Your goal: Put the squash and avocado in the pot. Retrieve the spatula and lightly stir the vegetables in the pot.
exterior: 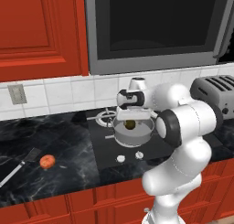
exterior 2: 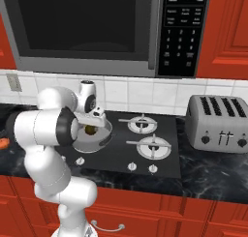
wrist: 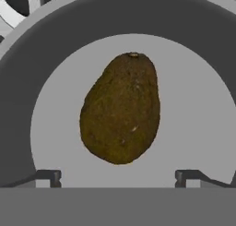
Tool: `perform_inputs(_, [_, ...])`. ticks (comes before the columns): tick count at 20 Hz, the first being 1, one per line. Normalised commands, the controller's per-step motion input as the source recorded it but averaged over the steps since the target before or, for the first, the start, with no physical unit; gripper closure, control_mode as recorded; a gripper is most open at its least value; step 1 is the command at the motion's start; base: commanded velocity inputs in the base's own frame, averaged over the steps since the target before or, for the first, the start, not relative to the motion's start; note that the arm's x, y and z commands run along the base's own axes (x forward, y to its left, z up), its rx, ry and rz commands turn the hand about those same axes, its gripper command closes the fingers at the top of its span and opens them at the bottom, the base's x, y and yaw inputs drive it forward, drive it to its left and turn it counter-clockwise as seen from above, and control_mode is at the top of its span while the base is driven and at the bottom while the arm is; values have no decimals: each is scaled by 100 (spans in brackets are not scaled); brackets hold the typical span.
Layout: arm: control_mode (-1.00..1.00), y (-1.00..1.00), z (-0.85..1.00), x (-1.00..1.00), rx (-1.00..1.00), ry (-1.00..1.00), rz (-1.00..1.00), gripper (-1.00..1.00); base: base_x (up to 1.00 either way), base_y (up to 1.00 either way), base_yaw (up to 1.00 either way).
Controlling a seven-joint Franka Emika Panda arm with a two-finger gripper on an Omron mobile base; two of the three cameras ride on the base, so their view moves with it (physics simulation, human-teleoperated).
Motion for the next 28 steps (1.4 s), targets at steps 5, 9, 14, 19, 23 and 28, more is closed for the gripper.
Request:
perform_inputs(5, [-100,0,1,-31,0,0,0,-100,0,0,0])
perform_inputs(9, [-100,0,34,-40,0,-8,0,-100,0,0,0])
perform_inputs(14, [-100,0,39,-47,0,-9,0,-100,0,0,0])
perform_inputs(19, [-100,2,9,-70,0,-2,2,-100,0,0,0])
perform_inputs(23, [-100,5,14,-76,0,-5,3,-100,0,0,0])
perform_inputs(28, [-100,17,39,-72,0,-13,5,-100,0,0,0])
